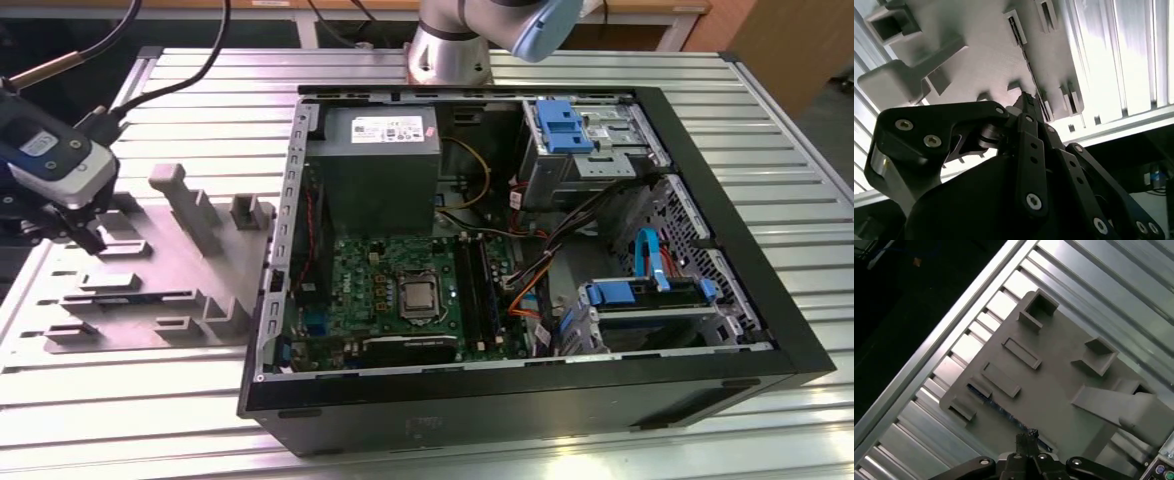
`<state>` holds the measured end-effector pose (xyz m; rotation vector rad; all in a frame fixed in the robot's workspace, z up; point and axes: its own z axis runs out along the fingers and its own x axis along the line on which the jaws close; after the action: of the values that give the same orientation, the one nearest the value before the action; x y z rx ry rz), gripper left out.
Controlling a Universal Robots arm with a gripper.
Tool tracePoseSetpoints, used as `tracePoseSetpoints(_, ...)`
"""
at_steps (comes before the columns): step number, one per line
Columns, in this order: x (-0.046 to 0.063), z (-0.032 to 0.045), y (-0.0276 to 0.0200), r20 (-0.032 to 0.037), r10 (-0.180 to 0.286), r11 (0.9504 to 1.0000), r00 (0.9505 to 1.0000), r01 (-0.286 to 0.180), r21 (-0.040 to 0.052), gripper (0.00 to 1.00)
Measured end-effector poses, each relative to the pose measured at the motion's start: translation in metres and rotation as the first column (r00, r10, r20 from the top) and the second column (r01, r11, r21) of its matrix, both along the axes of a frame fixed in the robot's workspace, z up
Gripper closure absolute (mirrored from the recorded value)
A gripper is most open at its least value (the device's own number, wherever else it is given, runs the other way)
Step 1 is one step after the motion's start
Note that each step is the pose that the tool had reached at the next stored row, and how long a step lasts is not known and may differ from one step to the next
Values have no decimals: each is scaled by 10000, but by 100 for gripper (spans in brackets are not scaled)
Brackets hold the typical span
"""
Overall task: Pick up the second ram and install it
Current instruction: 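Pick up the second ram and move it above second insertion slot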
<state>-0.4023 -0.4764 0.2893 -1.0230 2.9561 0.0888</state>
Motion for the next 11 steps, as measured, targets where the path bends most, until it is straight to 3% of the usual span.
tracePoseSetpoints(3,0,-11,0,0,539,9985,9985,-539,0,89)
tracePoseSetpoints(6,0,-23,0,0,1093,9940,9940,-1093,0,89)
tracePoseSetpoints(11,0,-43,0,-1,1991,9800,9800,-1991,0,89)
